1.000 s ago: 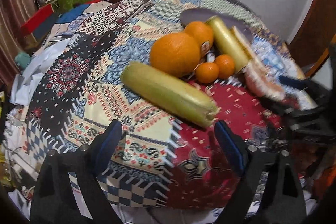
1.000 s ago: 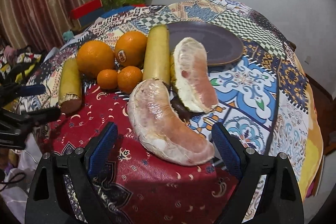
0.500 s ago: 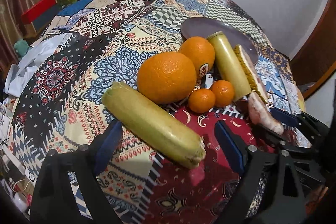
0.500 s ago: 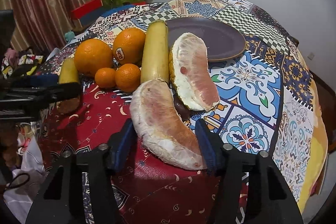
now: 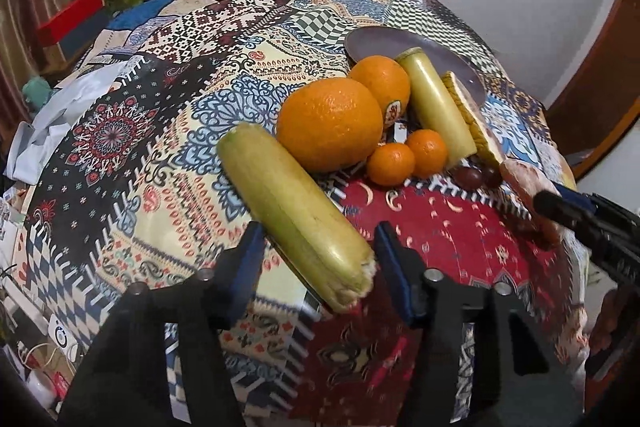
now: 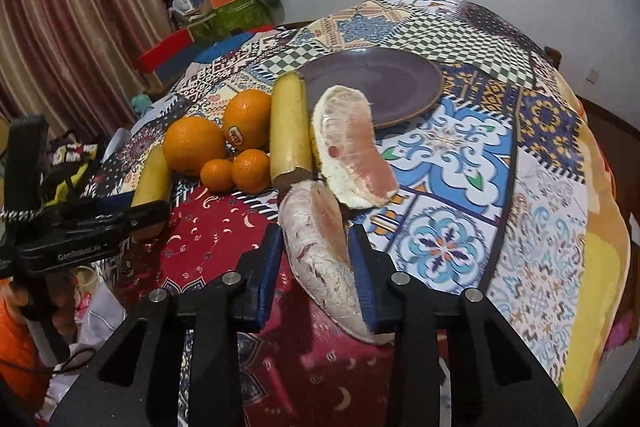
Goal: Organize fruits
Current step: 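Grasp the corn cob with the left tool while the right tool grasps the pomelo segment, then lift the corn cob and pomelo segment and carry both toward the dark plate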
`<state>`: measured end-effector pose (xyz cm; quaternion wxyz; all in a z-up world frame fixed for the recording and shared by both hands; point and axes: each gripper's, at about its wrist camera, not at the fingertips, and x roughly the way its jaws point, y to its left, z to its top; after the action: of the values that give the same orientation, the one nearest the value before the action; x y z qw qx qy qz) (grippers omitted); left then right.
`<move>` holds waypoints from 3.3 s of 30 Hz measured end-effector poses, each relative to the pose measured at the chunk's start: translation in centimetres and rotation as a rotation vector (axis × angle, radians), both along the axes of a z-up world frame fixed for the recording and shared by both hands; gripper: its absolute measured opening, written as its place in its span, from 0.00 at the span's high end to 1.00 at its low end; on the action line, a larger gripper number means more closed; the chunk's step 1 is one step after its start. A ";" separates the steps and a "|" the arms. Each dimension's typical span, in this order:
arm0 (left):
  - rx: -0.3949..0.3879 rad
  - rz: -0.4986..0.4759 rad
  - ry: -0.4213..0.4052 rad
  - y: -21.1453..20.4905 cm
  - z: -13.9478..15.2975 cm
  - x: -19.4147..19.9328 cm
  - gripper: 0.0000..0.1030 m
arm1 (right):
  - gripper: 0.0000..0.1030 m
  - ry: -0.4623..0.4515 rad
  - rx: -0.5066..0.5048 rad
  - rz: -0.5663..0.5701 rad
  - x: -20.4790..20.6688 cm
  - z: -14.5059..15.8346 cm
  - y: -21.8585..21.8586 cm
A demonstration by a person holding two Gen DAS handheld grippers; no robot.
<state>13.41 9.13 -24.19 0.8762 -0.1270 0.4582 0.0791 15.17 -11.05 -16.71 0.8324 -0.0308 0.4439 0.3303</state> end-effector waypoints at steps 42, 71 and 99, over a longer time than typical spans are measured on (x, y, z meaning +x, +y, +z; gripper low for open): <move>-0.002 0.041 0.030 2.9 -1.2 0.8 0.60 | 0.62 0.059 -0.053 -0.011 -0.9 -2.3 -0.3; -0.013 -0.052 -0.188 -0.7 7.5 0.9 0.64 | 0.79 -0.116 0.052 -0.072 0.7 4.1 -0.9; 0.023 -0.090 -0.280 -0.6 10.2 10.7 0.64 | 0.79 -0.203 0.105 -0.104 6.6 6.4 -0.4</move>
<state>24.10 8.48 -13.98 0.9356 -0.1061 0.3357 0.0263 21.75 -11.41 -10.27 0.8896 0.0023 0.3403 0.3046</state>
